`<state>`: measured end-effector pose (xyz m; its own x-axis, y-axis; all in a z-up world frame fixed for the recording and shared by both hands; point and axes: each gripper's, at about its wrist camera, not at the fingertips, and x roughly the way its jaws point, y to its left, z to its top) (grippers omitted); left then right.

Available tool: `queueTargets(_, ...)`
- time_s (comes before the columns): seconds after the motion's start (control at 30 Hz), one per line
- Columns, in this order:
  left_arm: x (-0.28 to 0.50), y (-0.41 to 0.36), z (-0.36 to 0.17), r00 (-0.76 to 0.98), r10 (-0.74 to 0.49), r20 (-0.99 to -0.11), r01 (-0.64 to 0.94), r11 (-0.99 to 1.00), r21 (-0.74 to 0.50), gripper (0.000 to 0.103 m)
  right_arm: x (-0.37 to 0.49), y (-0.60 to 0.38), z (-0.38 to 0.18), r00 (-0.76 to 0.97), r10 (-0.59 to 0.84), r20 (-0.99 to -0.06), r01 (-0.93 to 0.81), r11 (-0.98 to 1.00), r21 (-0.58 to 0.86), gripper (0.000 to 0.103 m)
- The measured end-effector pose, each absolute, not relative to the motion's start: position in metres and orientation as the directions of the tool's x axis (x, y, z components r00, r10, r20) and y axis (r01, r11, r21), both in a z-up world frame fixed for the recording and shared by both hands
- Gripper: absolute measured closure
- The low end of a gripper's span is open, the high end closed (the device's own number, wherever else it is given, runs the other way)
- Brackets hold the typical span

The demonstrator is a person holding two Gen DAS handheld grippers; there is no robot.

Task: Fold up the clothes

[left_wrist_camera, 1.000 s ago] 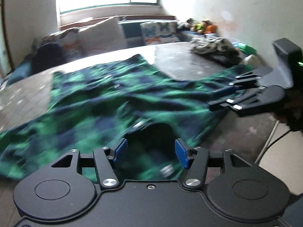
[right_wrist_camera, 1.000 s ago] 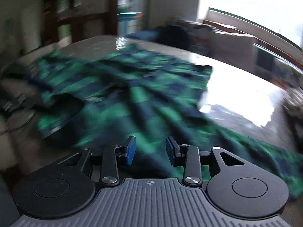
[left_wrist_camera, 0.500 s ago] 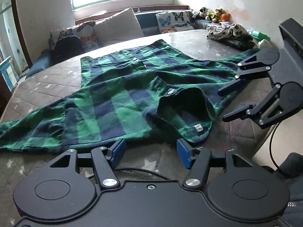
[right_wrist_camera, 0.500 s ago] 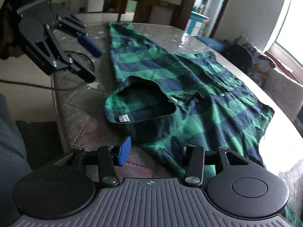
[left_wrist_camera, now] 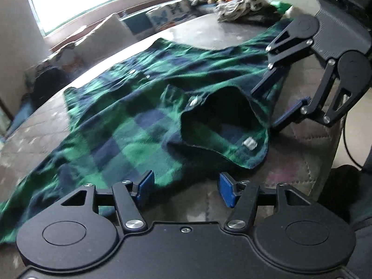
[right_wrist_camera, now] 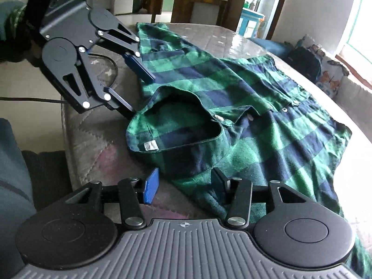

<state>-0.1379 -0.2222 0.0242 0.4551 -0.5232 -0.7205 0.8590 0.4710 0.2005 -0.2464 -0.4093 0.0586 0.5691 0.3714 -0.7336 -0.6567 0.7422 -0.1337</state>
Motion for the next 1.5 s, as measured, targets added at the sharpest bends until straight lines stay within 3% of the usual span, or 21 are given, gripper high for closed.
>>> queueTargets(0.1,-0.132,-0.222,0.023,0.413,-0.552,-0.724,0.887,0.422,0.185,0.041,-0.243,-0.412,0.058,0.545,0.395,-0.739,-0.667,0.739,-0.097,0.063)
queueTargets(0.3,-0.115,-0.218,0.021,0.269,-0.601,-0.753,0.938,0.34,0.064,0.062,-0.241,-0.413,0.06,0.522,0.406,-0.75,-0.678,0.732,-0.075,0.079)
queueTargets(0.4,-0.11,-0.22,0.022,0.241,-0.597,-0.765,0.944,0.329,0.041,0.078,-0.239,-0.415,0.062,0.515,0.404,-0.756,-0.677,0.733,-0.069,0.087)
queueTargets(0.47,-0.109,-0.222,0.024,0.222,-0.596,-0.772,0.947,0.321,0.025,0.088,-0.241,-0.415,0.064,0.506,0.41,-0.759,-0.688,0.723,-0.067,0.088)
queueTargets(0.53,-0.112,-0.221,0.025,0.203,-0.595,-0.778,0.95,0.312,0.009,0.09,-0.244,-0.415,0.066,0.496,0.417,-0.762,-0.7,0.711,-0.067,0.089)
queueTargets(0.67,-0.12,-0.219,0.026,0.172,-0.586,-0.792,0.959,0.285,-0.002,0.09,-0.256,-0.411,0.069,0.456,0.425,-0.782,-0.741,0.668,-0.068,0.089)
queueTargets(0.8,-0.122,-0.215,0.03,0.141,-0.581,-0.802,0.956,0.291,-0.043,0.087,-0.261,-0.414,0.072,0.423,0.422,-0.802,-0.751,0.659,-0.05,0.081)
queueTargets(0.83,-0.12,-0.214,0.031,0.13,-0.579,-0.805,0.953,0.297,-0.059,0.078,-0.261,-0.417,0.076,0.415,0.429,-0.802,-0.751,0.659,-0.036,0.079)
queueTargets(0.9,-0.114,-0.209,0.036,0.115,-0.587,-0.801,0.945,0.313,-0.094,0.071,-0.261,-0.424,0.086,0.405,0.451,-0.795,-0.752,0.659,-0.009,0.073)
queueTargets(0.97,-0.11,-0.205,0.042,0.129,-0.596,-0.793,0.939,0.33,-0.095,0.052,-0.263,-0.433,0.098,0.412,0.474,-0.778,-0.744,0.668,0.014,0.072)
queueTargets(1.0,-0.107,-0.201,0.048,0.15,-0.602,-0.784,0.934,0.345,-0.087,0.05,-0.263,-0.437,0.103,0.42,0.482,-0.769,-0.737,0.675,0.02,0.072)
queueTargets(1.13,-0.092,-0.197,0.062,0.227,-0.629,-0.743,0.903,0.422,-0.082,0.05,-0.252,-0.453,0.116,0.549,0.449,-0.705,-0.635,0.772,-0.002,0.072)
queueTargets(1.33,-0.052,-0.222,0.061,0.389,-0.624,-0.677,0.767,0.627,-0.136,0.05,-0.208,-0.459,0.104,0.734,0.271,-0.623,-0.382,0.923,-0.049,0.072)
queueTargets(1.5,-0.025,-0.241,0.061,0.468,-0.606,-0.643,0.68,0.712,-0.176,0.05,-0.17,-0.466,0.088,0.764,0.186,-0.618,-0.216,0.976,0.028,0.072)
